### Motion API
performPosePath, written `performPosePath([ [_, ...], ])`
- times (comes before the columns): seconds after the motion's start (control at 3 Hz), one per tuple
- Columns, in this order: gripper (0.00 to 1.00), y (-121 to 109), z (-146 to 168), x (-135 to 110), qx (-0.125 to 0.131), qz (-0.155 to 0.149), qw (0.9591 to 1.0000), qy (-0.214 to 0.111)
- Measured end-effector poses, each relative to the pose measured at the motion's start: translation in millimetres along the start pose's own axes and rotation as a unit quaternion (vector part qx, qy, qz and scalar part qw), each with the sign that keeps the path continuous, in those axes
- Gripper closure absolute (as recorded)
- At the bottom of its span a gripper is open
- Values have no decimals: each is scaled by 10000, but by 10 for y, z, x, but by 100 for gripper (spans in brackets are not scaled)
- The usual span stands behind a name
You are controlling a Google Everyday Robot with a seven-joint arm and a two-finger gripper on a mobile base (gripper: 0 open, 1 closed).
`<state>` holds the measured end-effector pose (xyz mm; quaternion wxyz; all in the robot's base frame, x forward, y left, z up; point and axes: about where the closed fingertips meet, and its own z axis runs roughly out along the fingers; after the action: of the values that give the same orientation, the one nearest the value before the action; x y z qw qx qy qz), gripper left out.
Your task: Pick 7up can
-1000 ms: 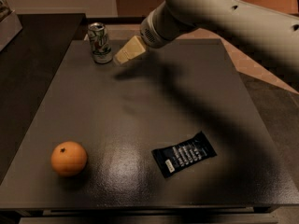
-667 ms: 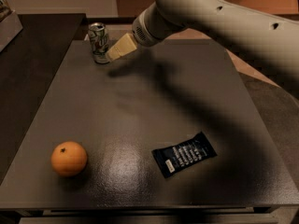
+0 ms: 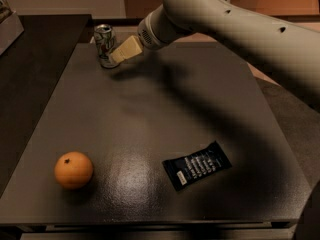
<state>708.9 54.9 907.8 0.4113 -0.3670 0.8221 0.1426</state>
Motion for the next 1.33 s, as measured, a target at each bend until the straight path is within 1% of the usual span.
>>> performPosePath([
  [0.33,0,78,148,-5,-47,18,9999,-92],
  [0.67,0,142,361,-24,-159,89,9996,-235],
  [1.0,0,192,538,-70,-269,112,9989,-359],
  [1.33,0,196,675,-156,-287,65,9985,-462],
])
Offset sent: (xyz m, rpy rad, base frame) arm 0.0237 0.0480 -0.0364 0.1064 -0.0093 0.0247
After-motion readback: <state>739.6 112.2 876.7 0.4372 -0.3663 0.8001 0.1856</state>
